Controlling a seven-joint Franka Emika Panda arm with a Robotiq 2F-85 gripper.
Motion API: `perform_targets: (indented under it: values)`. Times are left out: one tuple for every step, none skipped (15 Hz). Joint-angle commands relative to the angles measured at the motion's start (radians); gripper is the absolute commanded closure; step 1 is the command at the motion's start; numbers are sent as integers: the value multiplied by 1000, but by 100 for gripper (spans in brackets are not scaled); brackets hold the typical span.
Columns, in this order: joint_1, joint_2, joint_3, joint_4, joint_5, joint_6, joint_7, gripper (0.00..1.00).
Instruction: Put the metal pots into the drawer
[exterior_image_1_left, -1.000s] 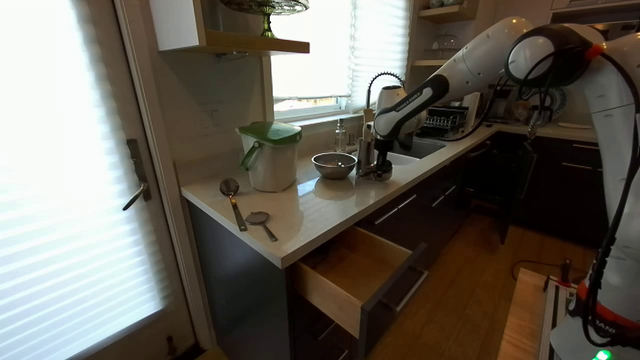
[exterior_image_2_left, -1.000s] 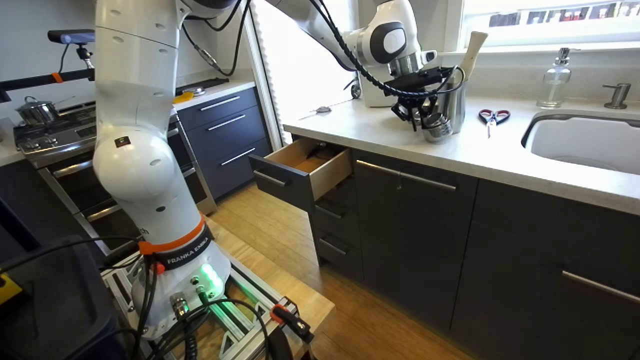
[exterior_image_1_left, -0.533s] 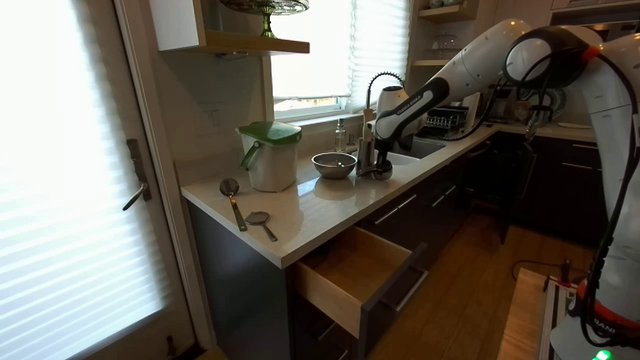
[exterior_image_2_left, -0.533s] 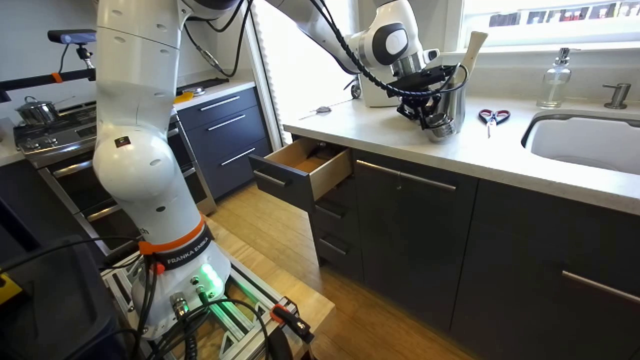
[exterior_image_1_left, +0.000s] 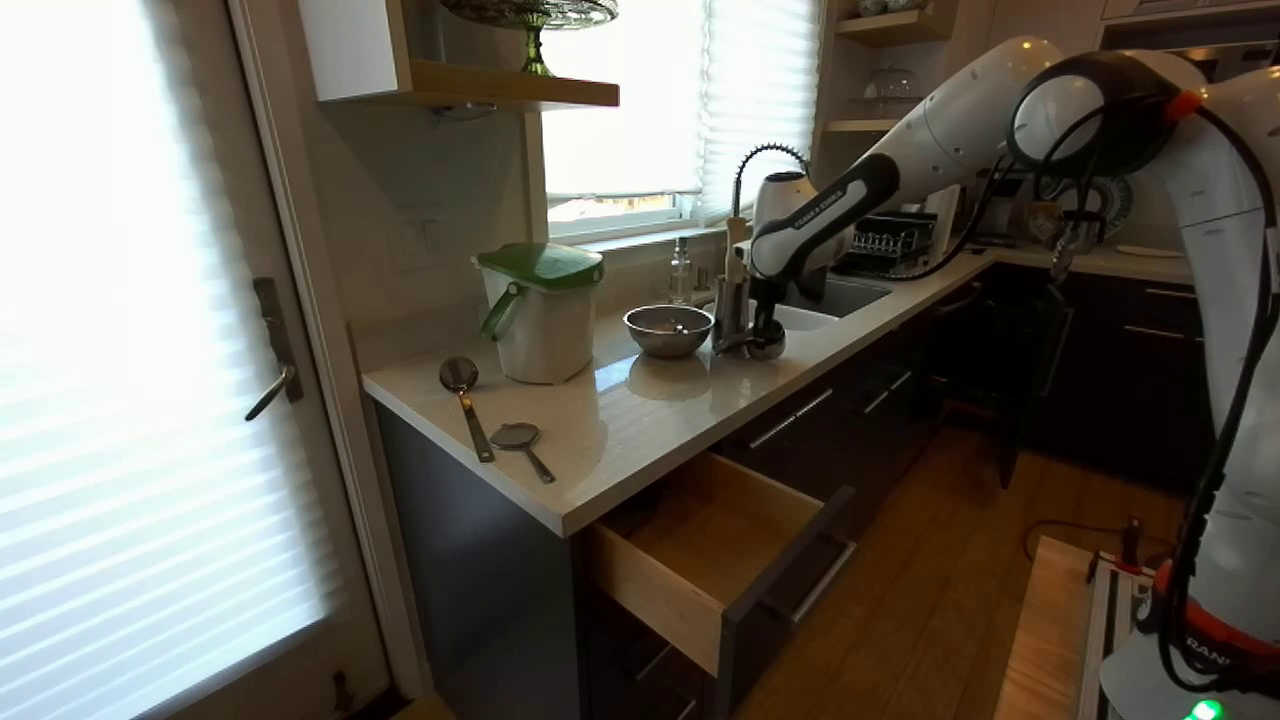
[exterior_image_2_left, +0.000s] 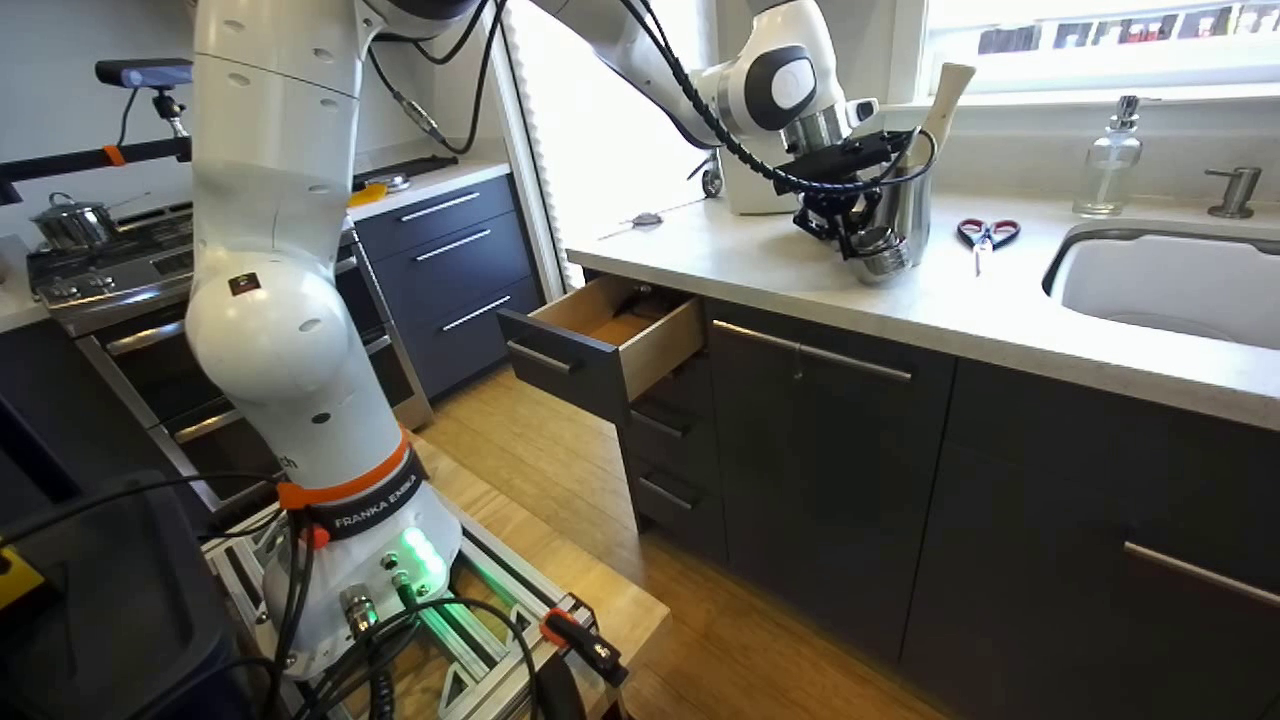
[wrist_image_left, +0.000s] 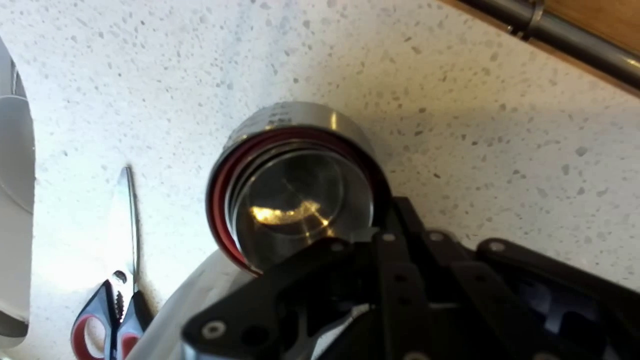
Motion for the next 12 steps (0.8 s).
perform_targets:
  values:
    - [-38, -53, 46, -42, 54, -70, -90, 99]
    - [-46, -74, 57, -60, 76, -79, -124, 99]
    - [-50, -89, 62, -72, 96, -92, -150, 99]
    - [-56, -105, 69, -85, 122, -101, -182, 99]
    - [-59, -126, 75, -105, 146, -108, -214, 99]
    - [-61, -147, 80, -126, 172, -114, -251, 99]
    - [-55, -170, 77, -149, 180, -111, -274, 99]
    - [-49, -188, 75, -167, 187, -110, -296, 99]
    - [-44, -206, 73, -187, 195, -104, -321, 99]
    - [-37, -221, 69, -206, 190, -91, -336, 99]
    - [-33, -233, 69, -222, 193, -85, -360, 99]
    - [-27, -245, 66, -239, 191, -75, -378, 99]
